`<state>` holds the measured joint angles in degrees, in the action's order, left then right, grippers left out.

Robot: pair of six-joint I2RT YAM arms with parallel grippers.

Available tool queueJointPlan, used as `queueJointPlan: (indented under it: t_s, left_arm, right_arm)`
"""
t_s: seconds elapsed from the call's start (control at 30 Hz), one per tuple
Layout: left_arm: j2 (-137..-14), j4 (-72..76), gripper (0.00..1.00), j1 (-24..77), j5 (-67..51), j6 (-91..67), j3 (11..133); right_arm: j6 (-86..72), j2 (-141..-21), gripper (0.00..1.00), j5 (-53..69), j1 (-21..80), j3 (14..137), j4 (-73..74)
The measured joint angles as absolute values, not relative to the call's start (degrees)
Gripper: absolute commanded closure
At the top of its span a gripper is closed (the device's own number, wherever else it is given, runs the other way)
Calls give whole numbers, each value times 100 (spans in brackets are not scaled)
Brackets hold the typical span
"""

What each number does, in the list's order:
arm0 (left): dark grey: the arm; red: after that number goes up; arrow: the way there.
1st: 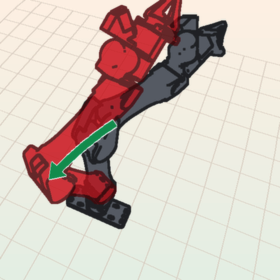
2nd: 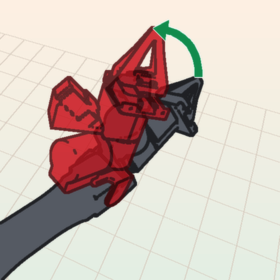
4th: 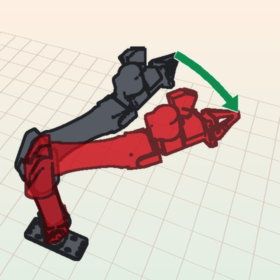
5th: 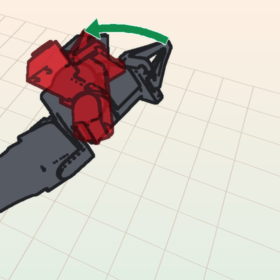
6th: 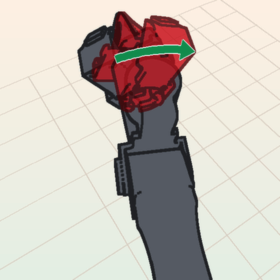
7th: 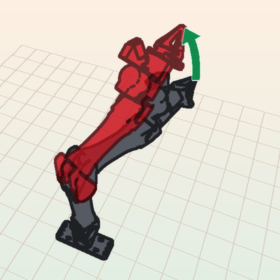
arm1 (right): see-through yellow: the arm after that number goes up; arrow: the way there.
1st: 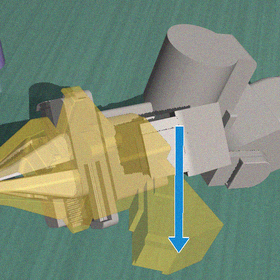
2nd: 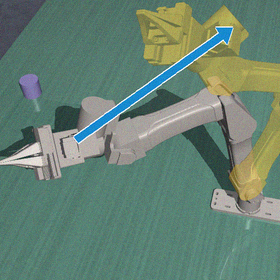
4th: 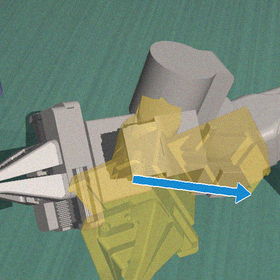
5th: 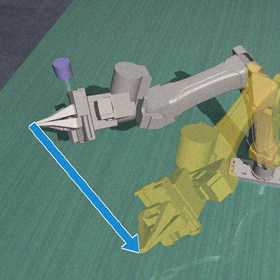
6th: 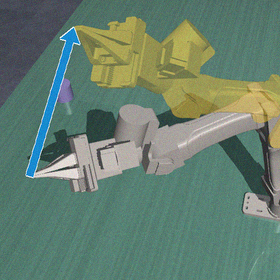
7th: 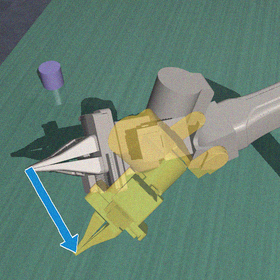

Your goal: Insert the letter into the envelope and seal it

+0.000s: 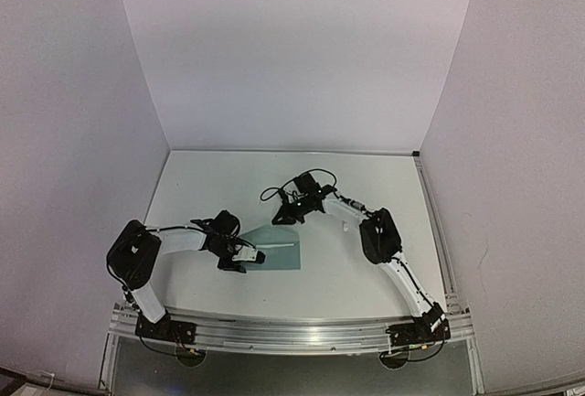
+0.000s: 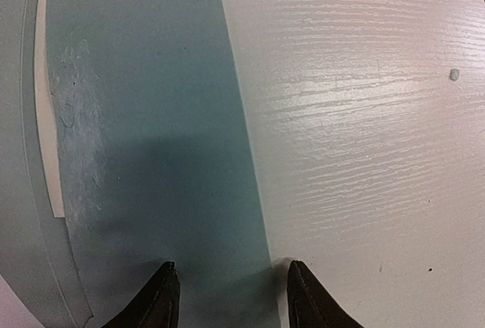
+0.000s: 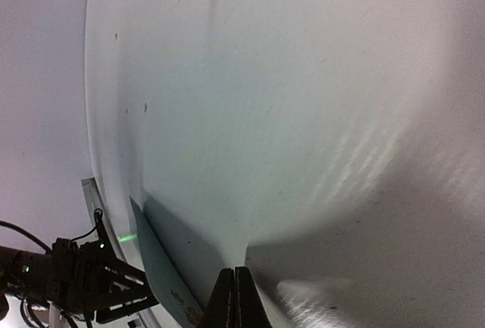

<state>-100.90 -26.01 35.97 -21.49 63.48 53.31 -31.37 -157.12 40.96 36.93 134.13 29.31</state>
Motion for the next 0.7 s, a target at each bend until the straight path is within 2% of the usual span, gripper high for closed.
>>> queueJointPlan:
  t_s: [0.3,0.53,0.7]
  left_arm:
    - [-10165,-2652,58,3597,-2082,6341,5441]
    - [-10165,-2648,60,3597,-2069,6287,5441]
    - [-10165,-2648,62,3608,-2037,6182,5441]
  right_arm:
    - [-2608,-15772,100,5230,3746,13289,2821]
    - [-2273,-15581,100,5284,3973,12915,2696]
    - [-2108,-15255,100,4846,4213,12472,2679]
